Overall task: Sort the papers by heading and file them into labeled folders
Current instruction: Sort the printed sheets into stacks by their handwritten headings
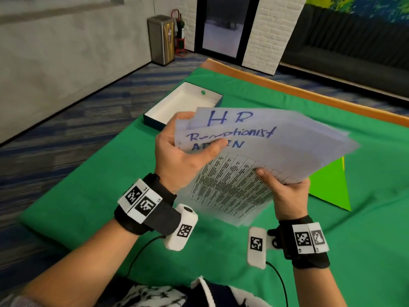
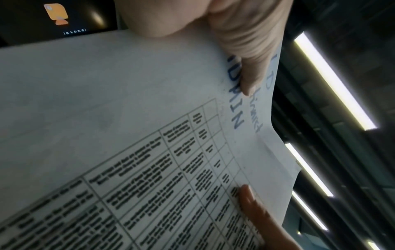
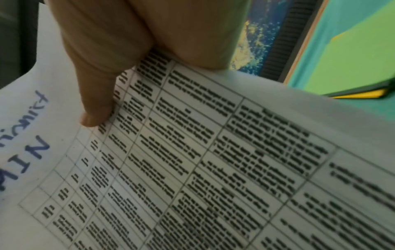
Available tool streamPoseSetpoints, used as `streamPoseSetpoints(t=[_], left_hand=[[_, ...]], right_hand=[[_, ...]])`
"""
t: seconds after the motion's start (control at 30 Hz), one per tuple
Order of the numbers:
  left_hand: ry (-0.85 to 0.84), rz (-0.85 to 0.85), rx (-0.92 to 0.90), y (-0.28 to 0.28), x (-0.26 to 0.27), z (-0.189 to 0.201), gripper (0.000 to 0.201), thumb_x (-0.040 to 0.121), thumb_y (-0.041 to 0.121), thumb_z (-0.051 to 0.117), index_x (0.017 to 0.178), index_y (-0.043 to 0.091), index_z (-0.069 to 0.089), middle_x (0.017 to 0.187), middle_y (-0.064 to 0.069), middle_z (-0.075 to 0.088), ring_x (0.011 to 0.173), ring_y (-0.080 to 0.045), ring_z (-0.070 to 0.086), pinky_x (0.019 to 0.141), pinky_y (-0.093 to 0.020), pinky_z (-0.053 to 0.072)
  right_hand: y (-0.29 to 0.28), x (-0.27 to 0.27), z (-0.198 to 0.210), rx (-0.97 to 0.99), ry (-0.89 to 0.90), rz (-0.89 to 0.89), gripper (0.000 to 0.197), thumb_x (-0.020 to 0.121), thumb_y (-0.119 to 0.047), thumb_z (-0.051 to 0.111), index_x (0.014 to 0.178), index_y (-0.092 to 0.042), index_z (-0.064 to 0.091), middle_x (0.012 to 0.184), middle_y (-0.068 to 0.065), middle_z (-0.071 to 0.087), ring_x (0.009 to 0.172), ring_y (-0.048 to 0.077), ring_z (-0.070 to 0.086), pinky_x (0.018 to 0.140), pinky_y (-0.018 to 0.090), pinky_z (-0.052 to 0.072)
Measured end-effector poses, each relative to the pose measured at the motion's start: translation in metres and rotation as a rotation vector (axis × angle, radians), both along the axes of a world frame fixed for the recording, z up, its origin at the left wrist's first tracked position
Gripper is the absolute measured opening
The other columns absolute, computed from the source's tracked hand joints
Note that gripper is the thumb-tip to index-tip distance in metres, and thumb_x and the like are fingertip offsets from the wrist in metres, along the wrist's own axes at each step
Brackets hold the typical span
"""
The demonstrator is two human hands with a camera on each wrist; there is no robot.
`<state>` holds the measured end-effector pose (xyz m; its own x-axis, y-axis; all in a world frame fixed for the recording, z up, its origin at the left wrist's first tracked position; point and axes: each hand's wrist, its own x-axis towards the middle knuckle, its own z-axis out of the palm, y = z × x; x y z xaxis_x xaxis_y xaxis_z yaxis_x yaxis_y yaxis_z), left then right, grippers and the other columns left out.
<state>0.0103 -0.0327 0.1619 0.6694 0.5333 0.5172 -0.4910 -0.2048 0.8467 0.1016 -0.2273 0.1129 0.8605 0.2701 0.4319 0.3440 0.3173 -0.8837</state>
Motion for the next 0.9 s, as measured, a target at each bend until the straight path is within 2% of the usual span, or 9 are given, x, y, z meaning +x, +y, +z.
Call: streamPoseSetpoints(t=[0.2, 0.3, 0.4, 0.57, 0.63, 0.7, 0.77, 0.83, 0.9], left_hand=[[0.126, -0.029, -0.165, 0.013, 0.010, -0.033, 0.062, 0.056, 0.011, 0.086, 0.107, -0.009, 0.057, 0.094, -0.005, 0.072, 0.088, -0.020, 0.070, 0.074, -0.028, 0.056], [0.299, -0.113, -0.154, 0.015, 0.016, -0.055, 0.046, 0.057, 0.007, 0.082, 0.099, 0.006, 0.063, 0.087, 0.006, 0.073, 0.087, -0.010, 0.069, 0.072, -0.021, 0.055], [0.408, -0.141, -0.068, 0.016, 0.020, -0.071, 0.041, 0.059, 0.006, 0.084, 0.090, 0.025, 0.065, 0.090, 0.008, 0.072, 0.089, -0.007, 0.068, 0.074, -0.019, 0.054], [0.412, -0.097, -0.003, 0.014, 0.019, -0.077, 0.041, 0.055, 0.015, 0.087, 0.089, 0.025, 0.066, 0.091, 0.009, 0.071, 0.088, -0.005, 0.068, 0.077, -0.025, 0.057], [0.359, -0.032, -0.038, 0.009, 0.015, -0.064, 0.055, 0.053, 0.011, 0.087, 0.101, 0.017, 0.063, 0.095, 0.009, 0.069, 0.089, -0.002, 0.066, 0.080, -0.031, 0.058], [0.158, 0.077, -0.019, 0.007, 0.014, -0.046, 0.087, 0.051, 0.005, 0.088, 0.125, 0.011, 0.044, 0.111, 0.005, 0.059, 0.099, 0.003, 0.060, 0.083, -0.026, 0.055], [-0.070, 0.121, 0.137, 0.009, 0.014, -0.028, 0.107, 0.056, 0.008, 0.087, 0.141, 0.020, 0.023, 0.125, -0.008, 0.046, 0.110, -0.009, 0.055, 0.083, -0.034, 0.055], [-0.186, 0.137, 0.377, 0.014, 0.015, -0.010, 0.101, 0.067, 0.018, 0.083, 0.142, 0.038, 0.019, 0.134, -0.015, 0.037, 0.116, -0.031, 0.050, 0.083, -0.046, 0.053], [-0.175, 0.219, 0.674, 0.020, 0.017, 0.003, 0.082, 0.074, 0.020, 0.077, 0.139, 0.037, 0.030, 0.136, -0.013, 0.032, 0.122, -0.025, 0.045, 0.088, -0.040, 0.053]], right_hand=[[0.007, 0.011, -0.018, -0.060, 0.102, 0.008, 0.043, 0.064, 0.020, 0.068, 0.084, -0.019, 0.068, 0.081, -0.013, 0.073, 0.078, 0.002, 0.066, 0.067, 0.017, 0.053], [0.010, 0.014, -0.029, -0.111, 0.161, 0.021, 0.041, 0.067, 0.014, 0.069, 0.092, -0.018, 0.061, 0.083, -0.010, 0.073, 0.081, 0.005, 0.067, 0.068, 0.019, 0.054], [0.008, 0.021, -0.035, -0.115, 0.220, 0.021, 0.037, 0.065, 0.003, 0.075, 0.092, -0.020, 0.063, 0.085, -0.008, 0.073, 0.084, 0.009, 0.068, 0.070, 0.021, 0.054], [0.006, 0.027, -0.042, -0.180, 0.234, 0.027, 0.038, 0.063, 0.002, 0.078, 0.089, -0.022, 0.063, 0.084, -0.009, 0.074, 0.084, 0.008, 0.068, 0.071, 0.020, 0.054], [0.006, 0.029, -0.041, -0.191, 0.232, 0.011, 0.035, 0.066, 0.008, 0.073, 0.087, -0.019, 0.064, 0.080, -0.010, 0.074, 0.080, 0.006, 0.069, 0.068, 0.019, 0.054], [0.005, 0.031, -0.039, -0.176, 0.229, -0.003, 0.031, 0.064, 0.006, 0.073, 0.086, -0.014, 0.065, 0.078, -0.010, 0.074, 0.077, 0.005, 0.069, 0.066, 0.019, 0.054], [0.004, 0.034, -0.035, -0.134, 0.242, -0.005, 0.030, 0.059, -0.004, 0.074, 0.087, -0.011, 0.064, 0.076, -0.011, 0.073, 0.075, 0.004, 0.069, 0.065, 0.018, 0.053], [0.005, 0.036, -0.034, -0.100, 0.266, 0.008, 0.038, 0.054, -0.018, 0.080, 0.088, -0.012, 0.064, 0.078, -0.010, 0.074, 0.076, 0.004, 0.069, 0.066, 0.019, 0.053], [0.006, 0.036, -0.034, -0.095, 0.281, 0.013, 0.050, 0.045, -0.038, 0.087, 0.085, -0.015, 0.069, 0.081, -0.008, 0.074, 0.079, 0.006, 0.069, 0.067, 0.019, 0.054]])
